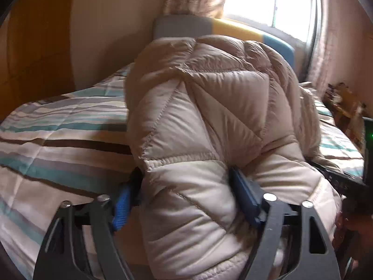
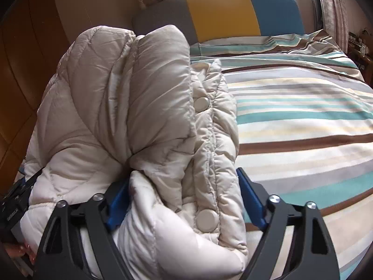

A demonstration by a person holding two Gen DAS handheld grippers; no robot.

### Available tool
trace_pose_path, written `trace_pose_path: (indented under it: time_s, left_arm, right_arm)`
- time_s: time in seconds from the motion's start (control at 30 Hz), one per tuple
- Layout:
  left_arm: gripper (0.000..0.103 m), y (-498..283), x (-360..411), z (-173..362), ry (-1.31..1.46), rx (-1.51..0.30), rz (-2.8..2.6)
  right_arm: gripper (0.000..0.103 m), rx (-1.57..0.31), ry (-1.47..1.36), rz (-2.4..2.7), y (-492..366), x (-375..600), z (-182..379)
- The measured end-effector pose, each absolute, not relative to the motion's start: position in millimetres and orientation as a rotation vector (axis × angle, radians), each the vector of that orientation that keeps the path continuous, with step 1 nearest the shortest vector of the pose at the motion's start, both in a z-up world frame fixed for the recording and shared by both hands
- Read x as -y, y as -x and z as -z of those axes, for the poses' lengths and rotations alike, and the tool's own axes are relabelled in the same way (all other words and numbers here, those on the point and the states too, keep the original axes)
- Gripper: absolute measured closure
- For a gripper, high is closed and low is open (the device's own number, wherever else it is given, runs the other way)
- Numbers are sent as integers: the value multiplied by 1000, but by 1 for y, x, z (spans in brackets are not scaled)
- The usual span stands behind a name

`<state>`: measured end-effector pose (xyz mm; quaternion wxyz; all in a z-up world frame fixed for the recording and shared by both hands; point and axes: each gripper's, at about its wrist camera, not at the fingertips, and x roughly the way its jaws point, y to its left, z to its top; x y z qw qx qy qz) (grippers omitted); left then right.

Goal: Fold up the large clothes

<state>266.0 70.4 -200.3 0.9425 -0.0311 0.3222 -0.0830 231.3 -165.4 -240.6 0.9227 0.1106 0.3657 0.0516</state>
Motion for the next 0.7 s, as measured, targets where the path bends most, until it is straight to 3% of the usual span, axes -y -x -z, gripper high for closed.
trace_pose_path:
  time_s: [0.1, 0.23, 0.37, 0.5, 0.7]
  left_arm:
    - [13, -263, -69, 186, 82, -691, 101]
    - [7, -249, -62, 160, 71, -642, 101]
    - [7, -267, -50, 131, 22, -598, 75]
    - [7, -325, -40, 120, -45, -678, -33]
    - [3, -373, -33, 148, -38, -731, 18]
  right_arm:
    - [18, -741, -205, -89, -218, 160, 219]
    - [12, -546, -182, -76, -196, 162, 159]
    - [12, -522, -80, -66, -232, 145, 118]
    - [12, -583, 41, -9, -281, 128, 122]
    - [13, -796, 18, 96, -333, 146, 195]
